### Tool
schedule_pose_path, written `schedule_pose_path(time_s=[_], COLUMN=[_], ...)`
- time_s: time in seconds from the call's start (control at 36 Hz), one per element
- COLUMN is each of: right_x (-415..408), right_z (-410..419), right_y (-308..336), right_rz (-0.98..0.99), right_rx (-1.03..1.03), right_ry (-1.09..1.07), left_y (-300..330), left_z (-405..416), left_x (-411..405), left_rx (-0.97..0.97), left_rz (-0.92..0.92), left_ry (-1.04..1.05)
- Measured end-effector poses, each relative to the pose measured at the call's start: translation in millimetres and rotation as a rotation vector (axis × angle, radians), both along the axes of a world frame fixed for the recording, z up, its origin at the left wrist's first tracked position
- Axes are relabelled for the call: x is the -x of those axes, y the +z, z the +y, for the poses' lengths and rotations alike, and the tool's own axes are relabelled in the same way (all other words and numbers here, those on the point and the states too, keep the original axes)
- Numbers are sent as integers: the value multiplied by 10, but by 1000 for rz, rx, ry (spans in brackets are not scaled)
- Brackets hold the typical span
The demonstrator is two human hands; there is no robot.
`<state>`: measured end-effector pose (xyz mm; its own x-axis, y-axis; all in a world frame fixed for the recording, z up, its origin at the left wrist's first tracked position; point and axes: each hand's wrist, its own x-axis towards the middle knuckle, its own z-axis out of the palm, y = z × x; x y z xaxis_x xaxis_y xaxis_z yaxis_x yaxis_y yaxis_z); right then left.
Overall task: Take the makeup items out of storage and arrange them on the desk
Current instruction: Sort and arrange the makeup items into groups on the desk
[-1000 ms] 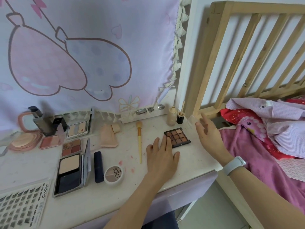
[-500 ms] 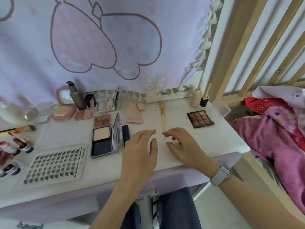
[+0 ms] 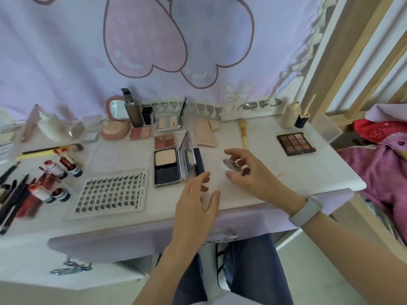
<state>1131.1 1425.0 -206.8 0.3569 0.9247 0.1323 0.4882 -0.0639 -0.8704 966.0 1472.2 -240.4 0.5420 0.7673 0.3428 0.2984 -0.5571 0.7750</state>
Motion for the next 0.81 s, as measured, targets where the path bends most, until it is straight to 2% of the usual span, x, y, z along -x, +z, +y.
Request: schedule_pose_path(time_s=[0.14, 0.19, 0.28, 0.42, 0.58, 0.67, 0.75, 0.81], right_x=[-85, -117, -176, -291, -397, -438, -433, -431], right_z=[-206, -279, -368, -492, -561, -572, -541, -529], right_y=[165, 189, 230, 225, 271, 280, 302, 312], right_rz=[477, 538, 472, 381, 152, 182, 236, 86], right_rx=[98, 128, 142, 185, 209, 214, 241, 307], right_ry=[19, 21, -8, -16, -37, -9, -91, -147], left_y=[70, 99, 109, 149, 153, 149, 126, 107], left_z=[-38, -44, -35, -67, -79, -83, -73, -70], left_x=[-265, -381, -497, -619, -745, -804, -856, -886], left_rx=[24, -12, -10, 125, 276, 301, 348, 356], left_rz=[-88, -119, -142, -95, -90, -98, -79, -56], left_ry=[-179, -218, -244, -288, -325, -308, -298, -302])
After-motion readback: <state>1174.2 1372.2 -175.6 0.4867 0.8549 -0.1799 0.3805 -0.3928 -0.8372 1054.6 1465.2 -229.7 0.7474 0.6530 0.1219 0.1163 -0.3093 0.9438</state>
